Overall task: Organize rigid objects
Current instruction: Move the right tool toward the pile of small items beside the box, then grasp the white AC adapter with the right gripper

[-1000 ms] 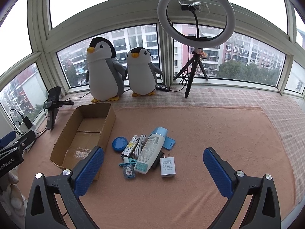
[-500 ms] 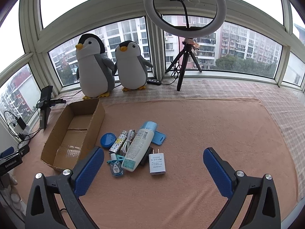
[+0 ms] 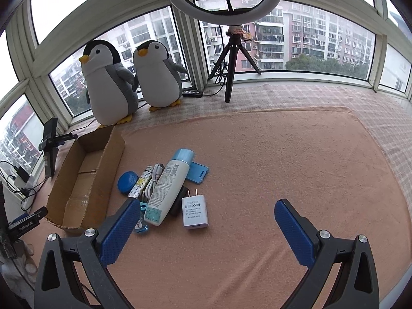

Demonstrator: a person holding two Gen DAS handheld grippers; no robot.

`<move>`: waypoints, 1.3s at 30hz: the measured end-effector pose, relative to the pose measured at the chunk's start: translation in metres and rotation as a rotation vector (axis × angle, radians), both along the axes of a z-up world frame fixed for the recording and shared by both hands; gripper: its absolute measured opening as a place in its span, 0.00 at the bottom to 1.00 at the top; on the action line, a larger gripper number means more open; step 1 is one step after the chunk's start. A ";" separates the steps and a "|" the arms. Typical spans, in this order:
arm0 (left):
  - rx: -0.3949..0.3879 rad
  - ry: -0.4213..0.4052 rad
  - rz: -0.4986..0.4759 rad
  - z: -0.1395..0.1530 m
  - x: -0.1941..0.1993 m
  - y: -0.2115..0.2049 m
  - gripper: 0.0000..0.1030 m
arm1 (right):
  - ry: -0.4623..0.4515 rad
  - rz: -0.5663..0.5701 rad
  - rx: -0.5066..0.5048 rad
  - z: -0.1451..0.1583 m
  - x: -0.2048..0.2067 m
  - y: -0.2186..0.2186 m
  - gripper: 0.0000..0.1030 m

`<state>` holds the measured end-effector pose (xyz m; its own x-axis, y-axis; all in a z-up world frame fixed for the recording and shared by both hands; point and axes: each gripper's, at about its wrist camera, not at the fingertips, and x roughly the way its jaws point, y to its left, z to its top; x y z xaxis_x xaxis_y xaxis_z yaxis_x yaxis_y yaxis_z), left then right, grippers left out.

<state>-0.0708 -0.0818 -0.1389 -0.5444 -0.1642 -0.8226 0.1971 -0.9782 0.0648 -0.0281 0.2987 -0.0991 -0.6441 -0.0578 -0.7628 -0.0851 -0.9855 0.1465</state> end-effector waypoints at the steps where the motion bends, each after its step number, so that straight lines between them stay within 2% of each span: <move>1: -0.002 -0.002 -0.002 -0.002 -0.002 0.000 0.95 | -0.008 0.000 0.005 -0.004 -0.002 0.001 1.00; 10: -0.017 -0.045 -0.003 -0.025 -0.017 0.001 0.87 | -0.058 0.072 0.050 -0.029 -0.021 -0.013 0.96; 11: -0.019 -0.047 -0.004 -0.026 -0.018 0.001 0.82 | -0.065 0.083 0.056 -0.033 -0.022 -0.015 0.93; 15: -0.016 -0.052 -0.003 -0.030 -0.021 0.001 0.77 | -0.096 0.121 0.069 -0.046 -0.030 -0.024 0.87; 17: -0.015 -0.056 -0.006 -0.032 -0.022 0.002 0.69 | -0.108 0.141 0.084 -0.052 -0.034 -0.029 0.86; 21: -0.022 -0.055 -0.013 -0.033 -0.025 0.005 0.60 | -0.136 0.173 0.109 -0.064 -0.040 -0.037 0.74; 26: -0.015 -0.059 -0.019 -0.036 -0.027 0.007 0.52 | -0.173 0.190 0.134 -0.078 -0.049 -0.041 0.64; 29: -0.011 -0.062 -0.024 -0.037 -0.030 0.008 0.49 | -0.189 0.195 0.150 -0.084 -0.054 -0.043 0.62; 33: -0.004 -0.068 -0.029 -0.039 -0.032 0.010 0.47 | -0.209 0.199 0.156 -0.090 -0.058 -0.043 0.53; 39: 0.000 -0.069 -0.032 -0.042 -0.034 0.010 0.46 | -0.230 0.197 0.161 -0.096 -0.064 -0.042 0.49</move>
<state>-0.1051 -0.0715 -0.1813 -0.4910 -0.1475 -0.8586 0.1609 -0.9840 0.0770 -0.0918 0.2564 -0.1948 -0.4428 -0.0309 -0.8961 0.0969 -0.9952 -0.0135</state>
